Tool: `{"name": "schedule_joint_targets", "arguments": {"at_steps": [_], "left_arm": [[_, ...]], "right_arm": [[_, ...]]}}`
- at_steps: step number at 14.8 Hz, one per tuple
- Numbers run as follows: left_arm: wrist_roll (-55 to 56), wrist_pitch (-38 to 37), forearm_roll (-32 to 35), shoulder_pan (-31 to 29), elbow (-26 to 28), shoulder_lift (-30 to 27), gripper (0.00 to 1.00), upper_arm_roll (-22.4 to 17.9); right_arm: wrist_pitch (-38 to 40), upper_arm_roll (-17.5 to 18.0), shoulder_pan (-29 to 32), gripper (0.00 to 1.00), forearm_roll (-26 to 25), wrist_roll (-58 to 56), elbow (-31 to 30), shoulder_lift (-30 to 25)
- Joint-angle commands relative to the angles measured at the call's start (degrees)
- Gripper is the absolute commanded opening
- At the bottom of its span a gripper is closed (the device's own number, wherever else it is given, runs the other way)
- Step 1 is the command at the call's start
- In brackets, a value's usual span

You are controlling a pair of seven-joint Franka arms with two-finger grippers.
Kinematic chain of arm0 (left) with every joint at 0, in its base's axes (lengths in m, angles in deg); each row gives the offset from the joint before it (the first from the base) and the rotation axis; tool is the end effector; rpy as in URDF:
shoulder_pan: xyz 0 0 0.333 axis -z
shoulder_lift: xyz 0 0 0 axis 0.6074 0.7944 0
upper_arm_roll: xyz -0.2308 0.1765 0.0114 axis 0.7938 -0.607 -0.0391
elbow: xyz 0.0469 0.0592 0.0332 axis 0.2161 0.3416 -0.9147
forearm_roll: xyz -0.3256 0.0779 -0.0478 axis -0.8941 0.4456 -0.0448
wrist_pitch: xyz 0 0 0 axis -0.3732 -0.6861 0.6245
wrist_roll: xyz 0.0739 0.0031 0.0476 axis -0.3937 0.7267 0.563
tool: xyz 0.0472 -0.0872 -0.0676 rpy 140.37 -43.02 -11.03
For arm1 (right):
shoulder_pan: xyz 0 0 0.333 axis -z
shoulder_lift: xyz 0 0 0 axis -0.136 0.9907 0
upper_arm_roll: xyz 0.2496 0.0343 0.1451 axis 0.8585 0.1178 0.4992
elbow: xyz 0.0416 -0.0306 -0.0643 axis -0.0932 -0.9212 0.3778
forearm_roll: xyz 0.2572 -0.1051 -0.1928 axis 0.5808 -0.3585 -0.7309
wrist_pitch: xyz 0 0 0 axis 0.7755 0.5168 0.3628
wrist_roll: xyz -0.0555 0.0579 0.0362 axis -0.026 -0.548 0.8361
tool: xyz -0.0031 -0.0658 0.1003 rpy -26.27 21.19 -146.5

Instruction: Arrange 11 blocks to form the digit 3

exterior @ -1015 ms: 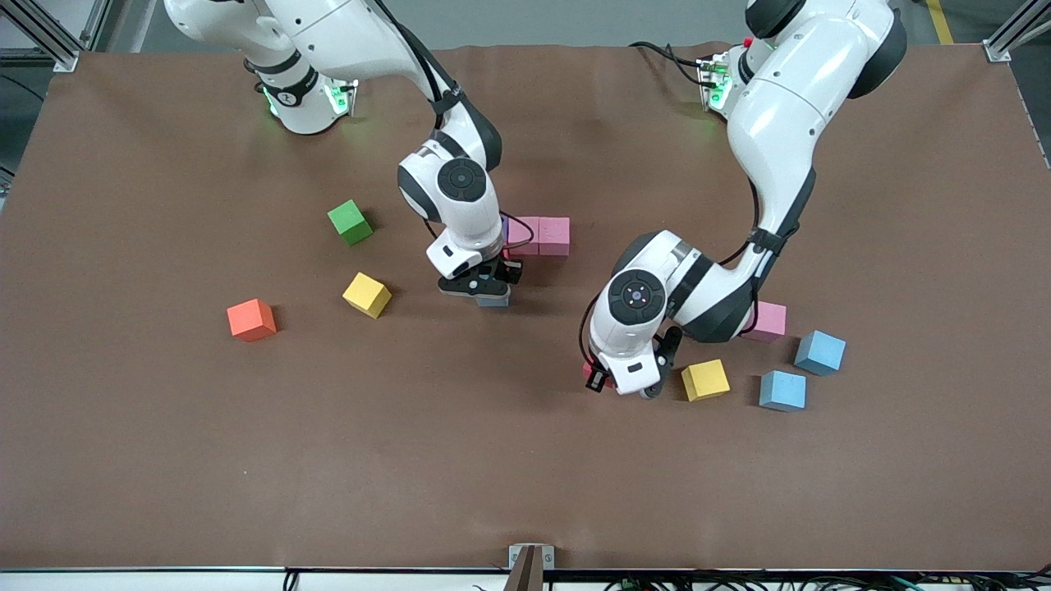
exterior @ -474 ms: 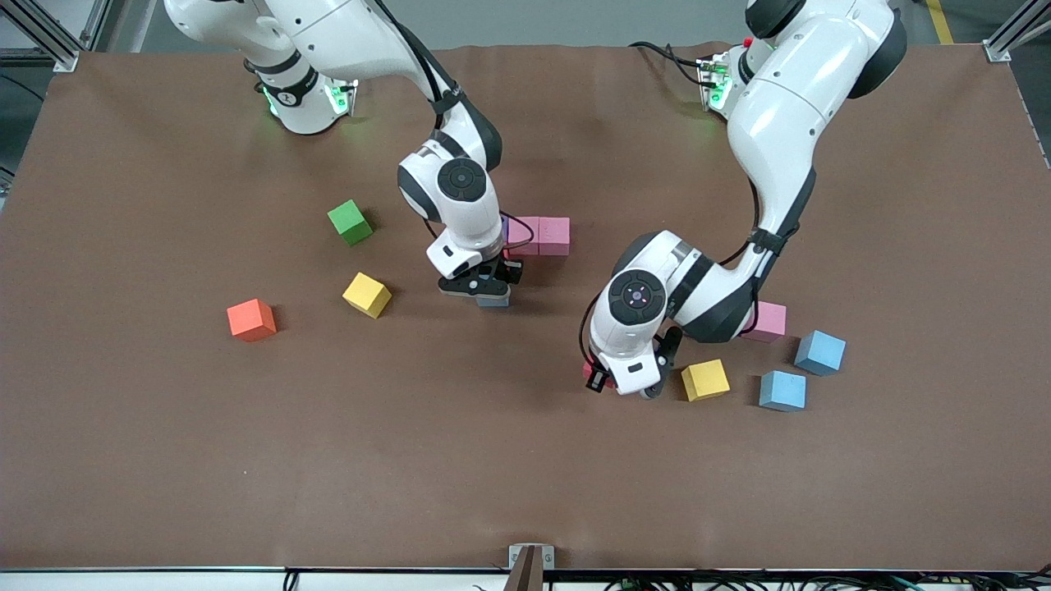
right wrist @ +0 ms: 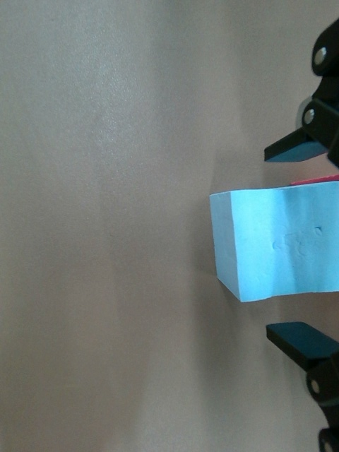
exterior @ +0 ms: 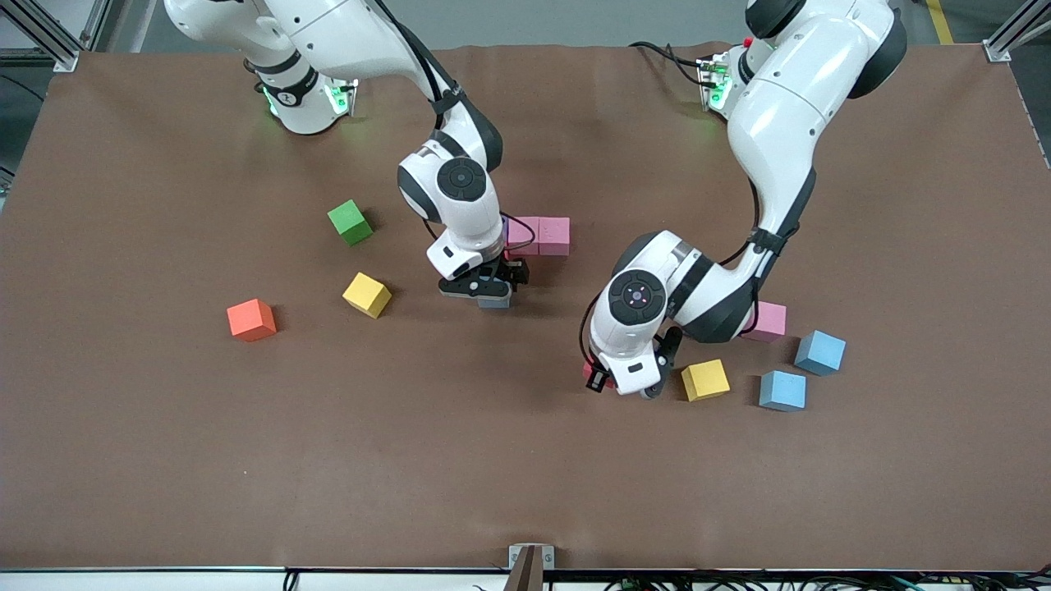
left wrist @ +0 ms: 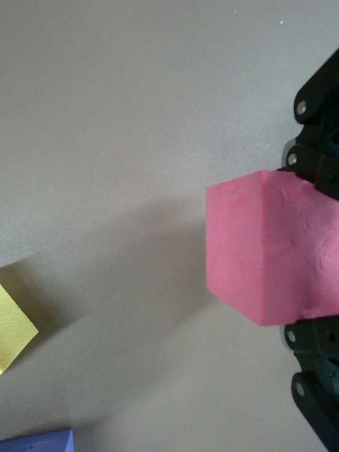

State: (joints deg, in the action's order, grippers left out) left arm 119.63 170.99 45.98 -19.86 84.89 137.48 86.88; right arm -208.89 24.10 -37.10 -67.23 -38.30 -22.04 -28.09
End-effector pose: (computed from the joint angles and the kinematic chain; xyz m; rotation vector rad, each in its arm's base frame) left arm 0.5843 -0.3592 0.2516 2.6316 1.6567 0.0247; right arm 0.4378 0.4123 0.2331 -3.0831 0.1844 -0.1390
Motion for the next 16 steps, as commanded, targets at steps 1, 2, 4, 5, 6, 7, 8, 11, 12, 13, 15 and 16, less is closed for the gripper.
{"name": "schedule_joint_targets", "arguments": {"at_steps": [1,2,4,5,6,7,8,11,12,13,15,16], "left_arm": [[-0.2,0.0,1.2,-0.1,0.5,-0.9,0.44,0.0],[-0.2,0.0,1.1,-0.1,0.5,-0.9,0.44,0.0],[0.0,0.0,1.1,0.0,0.5,-0.9,0.44,0.0],[0.3,0.1,1.0,0.1,0.4,-0.9,0.44,0.0],[0.6,0.1,1.0,0.4,0.4,-0.9,0.44,0.0],[1.0,0.1,1.0,0.6,0.4,-0.9,0.44,0.1],[2.9,0.2,1.0,0.8,0.4,-0.9,0.44,0.1],[8.6,0.9,1.0,2.2,0.5,-0.7,0.44,0.2],[10.8,1.0,1.0,2.6,0.4,-0.6,0.44,0.3],[13.6,1.3,1.0,2.8,0.4,-0.4,0.44,0.3],[20.5,3.1,1.0,3.6,0.7,0.0,0.44,0.4],[23.0,4.0,0.9,4.2,0.7,0.5,0.44,0.4]], "right_arm": [[0.6,-0.4,-0.4,1.0,-1.6,1.3,-0.3,-0.4],[0.8,-0.4,-0.4,1.0,-1.6,1.3,-0.4,-0.4],[2.1,-0.4,-0.3,1.0,-3.0,1.5,-0.4,-0.5],[2.4,-0.4,-0.2,1.0,-3.1,1.5,-0.4,-0.5],[2.5,-0.4,-0.2,1.0,-3.1,1.5,-0.4,-0.5],[2.5,-0.4,-0.2,1.0,-3.1,1.6,-0.4,-0.5],[2.5,-0.4,-0.2,1.0,-3.1,1.6,-0.4,-0.4],[3.4,-0.4,-0.2,1.0,-3.1,1.5,-0.6,-0.5],[4.2,-0.4,-0.2,1.0,-3.1,1.5,-0.5,-0.6],[4.6,-0.4,-0.3,1.0,-3.1,1.5,-0.5,-0.7],[4.9,-0.4,-0.4,1.0,-3.1,1.5,-0.5,-0.8],[4.9,-0.4,-0.4,1.0,-3.1,1.6,-0.5,-0.8]]}}
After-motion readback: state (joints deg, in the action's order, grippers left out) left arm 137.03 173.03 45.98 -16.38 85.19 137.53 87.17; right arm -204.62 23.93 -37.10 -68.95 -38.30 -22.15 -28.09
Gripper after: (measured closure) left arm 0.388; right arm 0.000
